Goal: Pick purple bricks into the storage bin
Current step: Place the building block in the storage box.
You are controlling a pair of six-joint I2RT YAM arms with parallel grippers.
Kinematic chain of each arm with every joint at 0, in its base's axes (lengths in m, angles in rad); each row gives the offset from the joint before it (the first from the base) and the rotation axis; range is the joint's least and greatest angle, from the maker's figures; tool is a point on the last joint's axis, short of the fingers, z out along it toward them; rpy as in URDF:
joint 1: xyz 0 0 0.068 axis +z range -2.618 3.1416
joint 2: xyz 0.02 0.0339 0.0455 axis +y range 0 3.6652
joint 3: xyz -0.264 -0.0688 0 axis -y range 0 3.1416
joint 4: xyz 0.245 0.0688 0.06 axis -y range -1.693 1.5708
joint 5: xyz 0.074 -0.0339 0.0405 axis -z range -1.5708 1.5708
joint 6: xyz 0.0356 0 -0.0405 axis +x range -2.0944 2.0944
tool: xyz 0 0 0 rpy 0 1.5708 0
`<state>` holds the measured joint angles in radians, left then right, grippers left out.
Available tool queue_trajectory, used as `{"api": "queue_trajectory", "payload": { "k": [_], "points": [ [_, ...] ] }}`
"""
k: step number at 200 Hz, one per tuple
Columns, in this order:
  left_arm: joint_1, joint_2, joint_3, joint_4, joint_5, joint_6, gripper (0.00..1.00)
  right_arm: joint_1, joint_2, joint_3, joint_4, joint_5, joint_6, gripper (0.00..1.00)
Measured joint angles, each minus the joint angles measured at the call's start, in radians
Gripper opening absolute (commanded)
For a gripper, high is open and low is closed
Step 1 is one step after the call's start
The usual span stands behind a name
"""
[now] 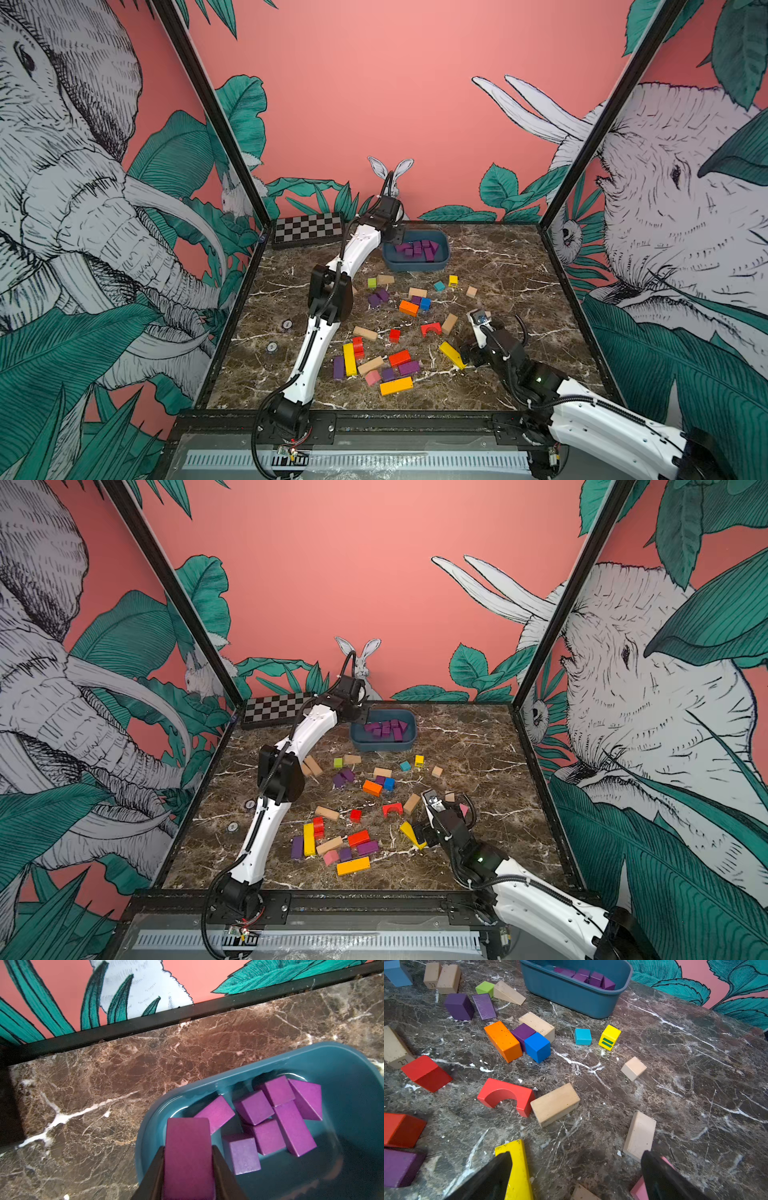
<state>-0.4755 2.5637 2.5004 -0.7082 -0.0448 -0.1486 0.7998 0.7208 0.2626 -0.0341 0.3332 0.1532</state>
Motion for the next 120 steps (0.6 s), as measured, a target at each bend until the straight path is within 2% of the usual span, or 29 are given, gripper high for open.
{"api": "queue_trajectory", "payload": {
  "k": [93, 120],
  "points": [
    [-0.011, 0.0, -0.083, 0.073, 0.002, 0.014, 0.43, 0.0, -0.011, 0.0, 0.0, 0.0, 0.0, 0.99],
    [-0.013, -0.026, -0.133, 0.108, -0.005, 0.037, 0.53, 0.0, -0.011, 0.0, 0.0, 0.0, 0.0, 0.99]
  ]
}}
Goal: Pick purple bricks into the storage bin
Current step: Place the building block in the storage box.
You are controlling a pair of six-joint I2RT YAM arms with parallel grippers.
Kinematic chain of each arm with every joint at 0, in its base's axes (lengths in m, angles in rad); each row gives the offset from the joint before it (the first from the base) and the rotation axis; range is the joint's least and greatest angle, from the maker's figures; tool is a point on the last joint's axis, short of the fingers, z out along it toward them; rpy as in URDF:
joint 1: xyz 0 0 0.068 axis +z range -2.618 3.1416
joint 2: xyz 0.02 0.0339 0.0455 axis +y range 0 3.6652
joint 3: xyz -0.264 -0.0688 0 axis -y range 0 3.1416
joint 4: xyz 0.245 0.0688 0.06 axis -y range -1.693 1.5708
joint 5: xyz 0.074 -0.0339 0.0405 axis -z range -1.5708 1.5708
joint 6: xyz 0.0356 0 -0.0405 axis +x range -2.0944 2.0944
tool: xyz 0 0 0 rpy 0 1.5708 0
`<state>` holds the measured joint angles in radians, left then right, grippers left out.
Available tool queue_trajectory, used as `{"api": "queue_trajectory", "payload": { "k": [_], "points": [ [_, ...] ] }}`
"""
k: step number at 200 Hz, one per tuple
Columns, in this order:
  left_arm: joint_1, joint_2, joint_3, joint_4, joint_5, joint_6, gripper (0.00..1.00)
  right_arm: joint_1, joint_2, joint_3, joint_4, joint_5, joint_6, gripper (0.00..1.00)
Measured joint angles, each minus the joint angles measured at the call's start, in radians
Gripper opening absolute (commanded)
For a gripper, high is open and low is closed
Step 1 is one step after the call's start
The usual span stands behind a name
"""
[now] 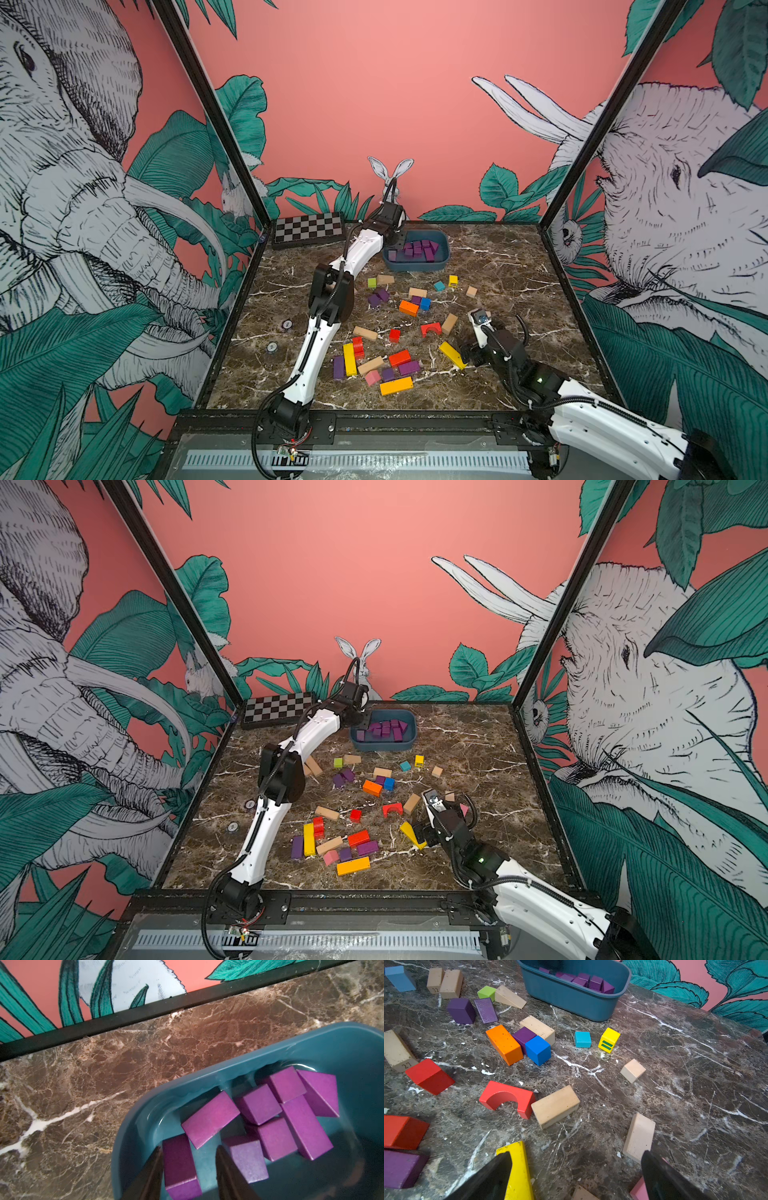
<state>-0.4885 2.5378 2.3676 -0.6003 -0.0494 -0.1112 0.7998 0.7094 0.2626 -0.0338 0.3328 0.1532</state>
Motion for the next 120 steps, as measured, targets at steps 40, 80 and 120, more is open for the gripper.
{"api": "queue_trajectory", "payload": {
  "k": [40, 80, 120],
  "points": [
    [-0.014, -0.155, -0.191, 0.076, -0.003, 0.09, 0.78, 0.0, 0.0, 0.0, 0.0, 0.0, 0.0, 0.99],
    [-0.027, -0.491, -0.539, 0.196, 0.033, 0.176, 0.97, 0.0, -0.005, 0.0, 0.0, 0.0, 0.0, 0.99],
    [-0.032, -0.75, -0.835, 0.246, 0.023, 0.227, 0.98, 0.0, -0.005, 0.0, 0.0, 0.0, 0.0, 0.99]
  ]
}}
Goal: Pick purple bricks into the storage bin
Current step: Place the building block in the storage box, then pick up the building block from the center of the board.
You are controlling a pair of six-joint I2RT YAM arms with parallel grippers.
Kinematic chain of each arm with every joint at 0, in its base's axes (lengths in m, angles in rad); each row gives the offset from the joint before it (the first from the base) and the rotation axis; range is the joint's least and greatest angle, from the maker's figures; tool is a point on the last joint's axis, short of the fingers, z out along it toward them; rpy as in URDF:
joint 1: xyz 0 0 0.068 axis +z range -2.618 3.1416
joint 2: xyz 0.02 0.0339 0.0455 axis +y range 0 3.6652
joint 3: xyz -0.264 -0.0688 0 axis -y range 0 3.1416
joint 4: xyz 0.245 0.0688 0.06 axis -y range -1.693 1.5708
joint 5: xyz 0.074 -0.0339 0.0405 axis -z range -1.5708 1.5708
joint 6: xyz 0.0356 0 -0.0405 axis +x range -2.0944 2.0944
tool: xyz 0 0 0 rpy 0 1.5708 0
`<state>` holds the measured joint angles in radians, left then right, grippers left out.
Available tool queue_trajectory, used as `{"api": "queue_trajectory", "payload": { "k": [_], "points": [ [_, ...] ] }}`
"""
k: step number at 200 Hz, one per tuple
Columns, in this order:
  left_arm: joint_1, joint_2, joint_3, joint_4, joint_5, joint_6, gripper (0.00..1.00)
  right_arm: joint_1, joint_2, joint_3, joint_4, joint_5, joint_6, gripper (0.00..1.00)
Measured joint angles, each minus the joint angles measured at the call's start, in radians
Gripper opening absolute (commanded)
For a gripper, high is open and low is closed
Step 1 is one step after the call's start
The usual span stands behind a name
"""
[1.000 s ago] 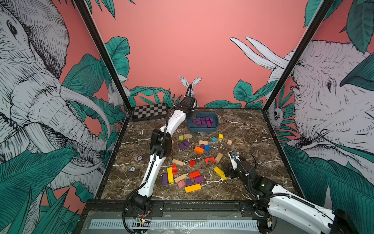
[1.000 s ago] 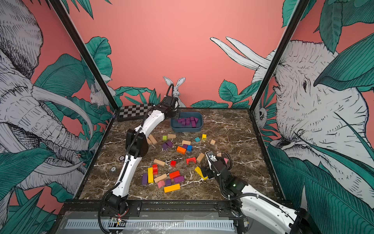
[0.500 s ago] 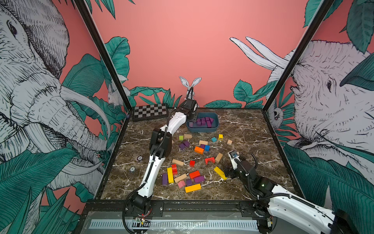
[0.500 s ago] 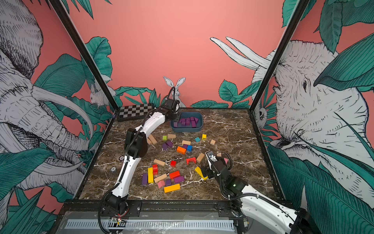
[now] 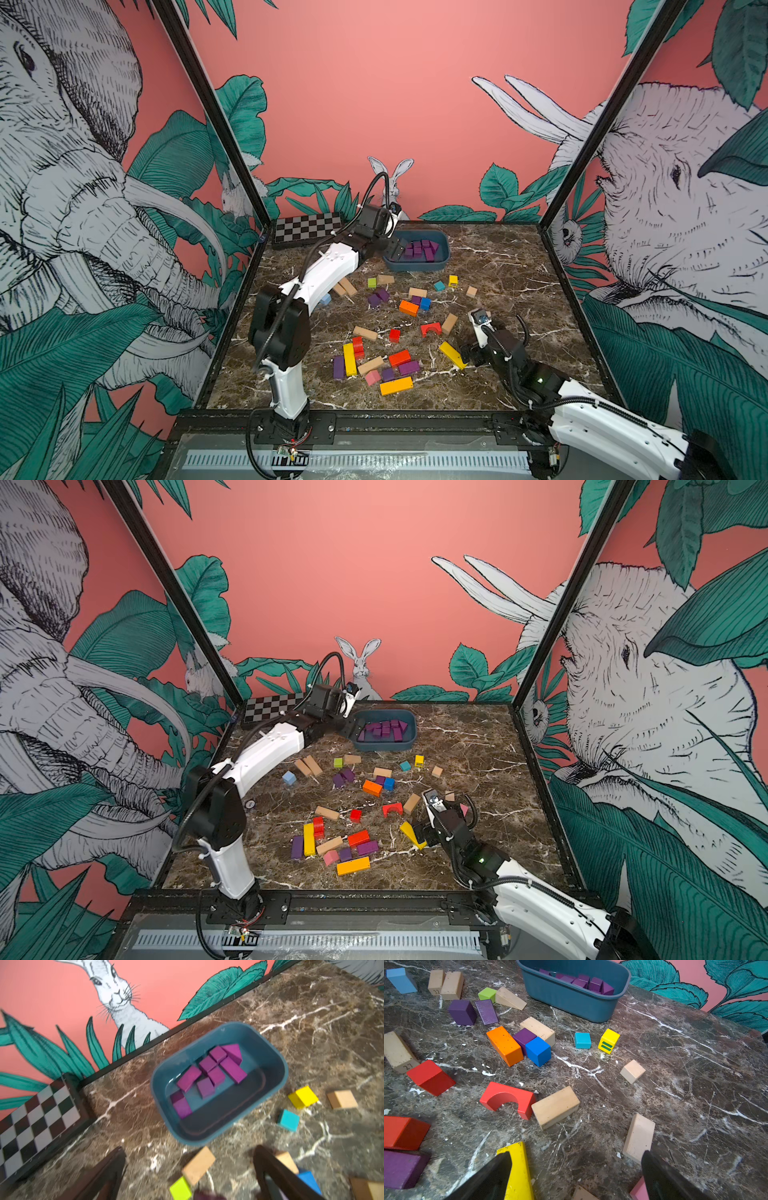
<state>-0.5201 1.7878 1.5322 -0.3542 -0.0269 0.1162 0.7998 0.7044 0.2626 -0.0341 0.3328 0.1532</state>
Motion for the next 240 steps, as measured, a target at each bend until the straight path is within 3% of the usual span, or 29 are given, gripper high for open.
{"api": "queue_trajectory", "payload": {
  "k": [49, 86, 140, 178, 222, 240],
  "points": [
    [0.0, -0.111, -0.412, 0.005, -0.05, 0.003, 0.93, 0.0, 0.0, 0.0, 0.0, 0.0, 0.0, 0.99],
    [0.0, -0.128, -0.571, 0.005, -0.064, -0.014, 0.91, 0.0, 0.0, 0.0, 0.0, 0.0, 0.0, 0.99],
    [0.0, -0.111, -0.511, 0.007, -0.063, -0.016, 0.84, 0.0, 0.0, 0.0, 0.0, 0.0, 0.0, 0.99],
    [0.0, 0.024, -0.371, -0.027, -0.049, -0.001, 0.61, 0.0, -0.017, 0.0, 0.0, 0.0, 0.0, 0.99],
    [0.0, 0.109, -0.317, -0.077, -0.034, 0.004, 0.56, 0.0, -0.022, 0.0, 0.0, 0.0, 0.0, 0.99],
    [0.0, 0.109, -0.309, -0.09, -0.031, 0.005, 0.49, 0.0, -0.022, 0.0, 0.0, 0.0, 0.0, 0.99]
  ]
}}
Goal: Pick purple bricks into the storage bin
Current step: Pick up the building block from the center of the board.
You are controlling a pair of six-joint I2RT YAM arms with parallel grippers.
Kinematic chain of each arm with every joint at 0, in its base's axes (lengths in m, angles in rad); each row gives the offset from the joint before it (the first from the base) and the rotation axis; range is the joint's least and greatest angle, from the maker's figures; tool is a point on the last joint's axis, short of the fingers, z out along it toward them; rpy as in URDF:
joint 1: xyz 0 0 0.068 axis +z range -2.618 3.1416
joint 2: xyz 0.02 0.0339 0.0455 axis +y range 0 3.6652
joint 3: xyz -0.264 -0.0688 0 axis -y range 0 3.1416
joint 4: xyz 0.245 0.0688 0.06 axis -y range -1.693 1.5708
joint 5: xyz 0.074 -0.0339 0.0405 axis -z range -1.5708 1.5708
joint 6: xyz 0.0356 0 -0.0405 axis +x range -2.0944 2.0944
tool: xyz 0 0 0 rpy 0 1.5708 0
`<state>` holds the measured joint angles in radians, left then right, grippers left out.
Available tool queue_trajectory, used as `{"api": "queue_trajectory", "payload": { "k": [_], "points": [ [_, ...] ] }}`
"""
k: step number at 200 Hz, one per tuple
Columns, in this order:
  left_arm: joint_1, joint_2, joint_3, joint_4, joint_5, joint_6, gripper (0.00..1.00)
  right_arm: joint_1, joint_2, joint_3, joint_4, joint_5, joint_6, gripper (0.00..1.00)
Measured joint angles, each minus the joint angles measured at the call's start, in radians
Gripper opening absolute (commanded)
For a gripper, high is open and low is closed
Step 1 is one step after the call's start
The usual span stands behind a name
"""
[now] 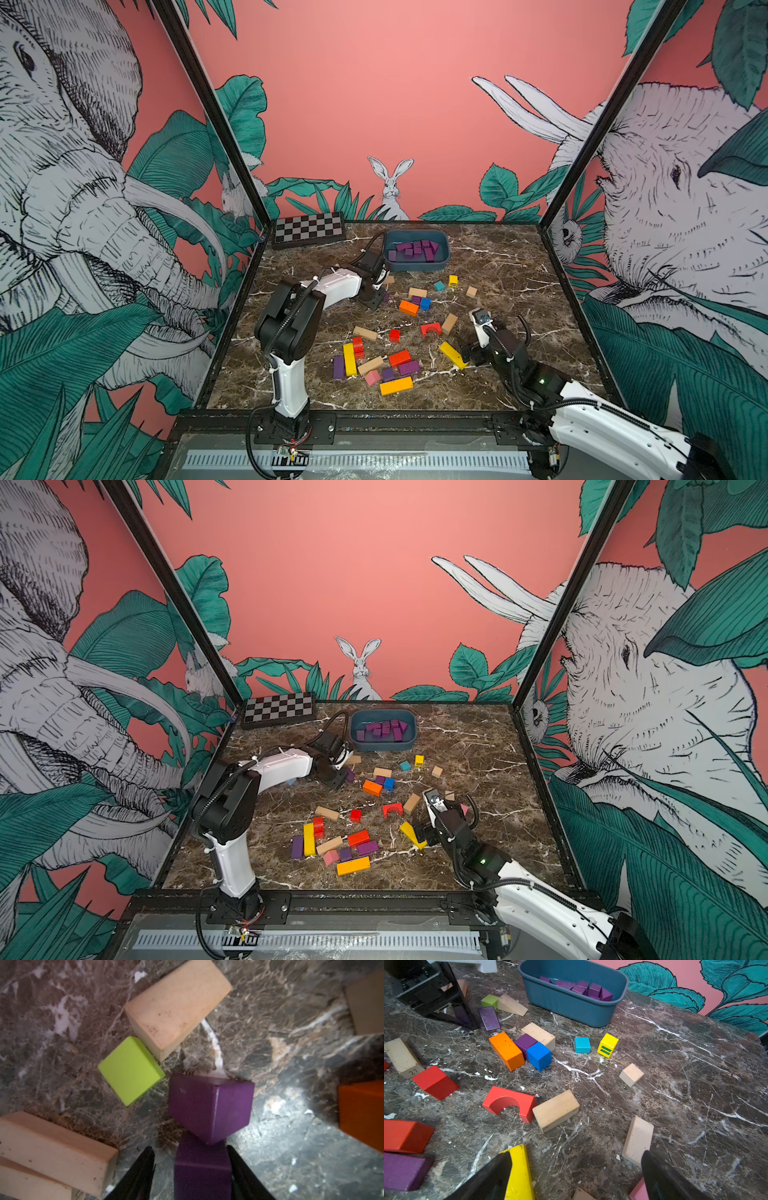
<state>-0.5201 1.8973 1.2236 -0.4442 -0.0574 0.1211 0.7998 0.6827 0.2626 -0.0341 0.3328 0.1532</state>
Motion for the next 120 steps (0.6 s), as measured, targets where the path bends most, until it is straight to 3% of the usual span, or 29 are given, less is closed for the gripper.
{"api": "queue_trajectory", "payload": {
  "k": [37, 120],
  "points": [
    [0.0, 0.0, 0.0, -0.011, 0.008, -0.002, 0.25, 0.0, 0.0, 0.0, 0.0, 0.0, 0.0, 0.99],
    [0.0, -0.064, 0.033, -0.093, 0.005, -0.022, 0.23, 0.0, 0.0, 0.0, 0.0, 0.0, 0.0, 0.99]
  ]
}}
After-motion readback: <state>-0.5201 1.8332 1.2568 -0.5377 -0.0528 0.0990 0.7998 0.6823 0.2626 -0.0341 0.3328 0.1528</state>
